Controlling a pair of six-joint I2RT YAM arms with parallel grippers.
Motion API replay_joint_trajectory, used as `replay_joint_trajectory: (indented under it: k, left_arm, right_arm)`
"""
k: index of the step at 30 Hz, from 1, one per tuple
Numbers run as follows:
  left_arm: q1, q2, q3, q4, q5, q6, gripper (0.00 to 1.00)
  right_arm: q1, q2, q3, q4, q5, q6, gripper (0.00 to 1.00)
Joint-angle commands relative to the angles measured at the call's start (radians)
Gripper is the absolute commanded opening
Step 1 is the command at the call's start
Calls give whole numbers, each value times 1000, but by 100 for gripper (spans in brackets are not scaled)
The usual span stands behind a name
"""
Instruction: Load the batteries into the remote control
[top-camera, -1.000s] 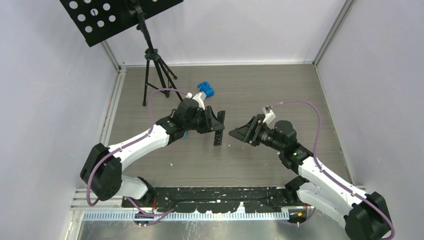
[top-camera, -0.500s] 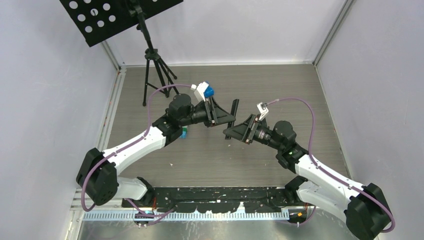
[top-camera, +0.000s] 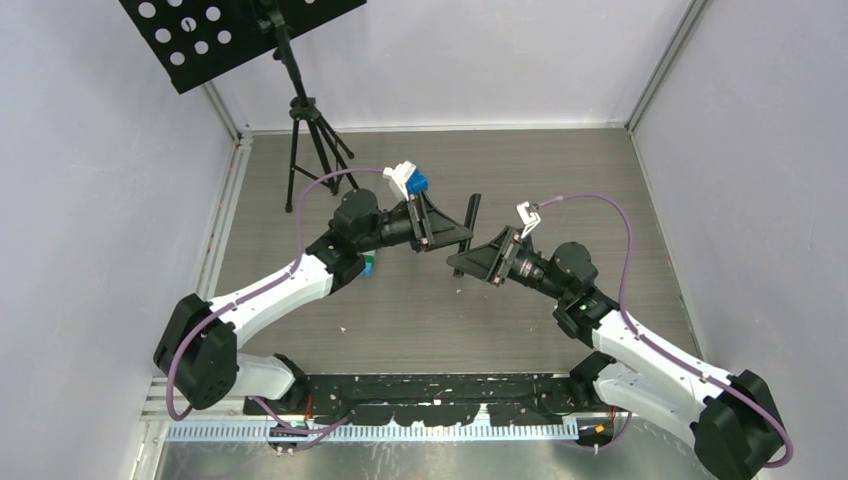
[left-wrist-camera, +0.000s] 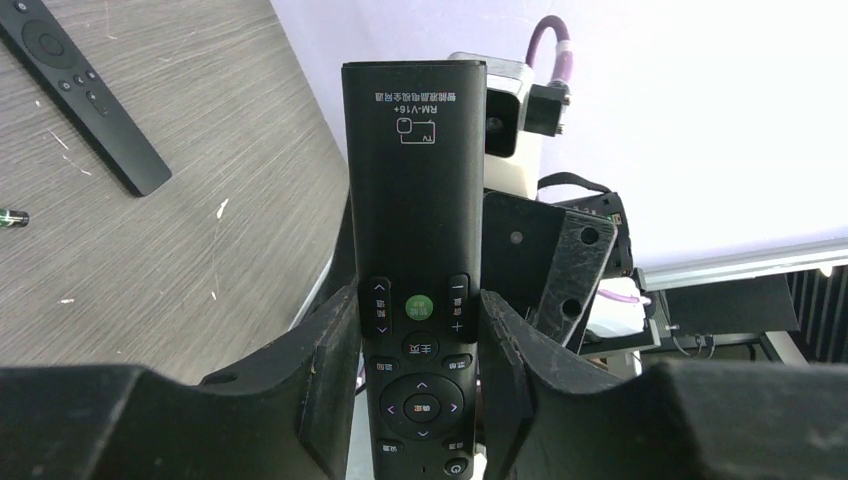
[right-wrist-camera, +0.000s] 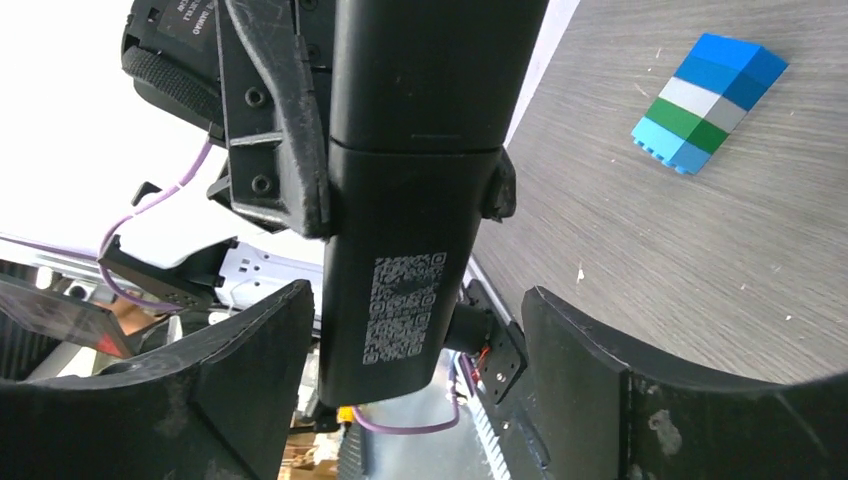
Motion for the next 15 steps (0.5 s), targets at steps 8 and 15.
replay_joint_trajectory:
  k: [8, 15]
  left_arm:
    - [92, -52, -54, 61, 179, -10, 17]
    - [94, -101, -67, 58, 269, -1, 17]
  right_arm:
    - [2, -222, 34, -191, 157, -125, 90]
    - [2, -176, 83, -201, 366, -40, 91]
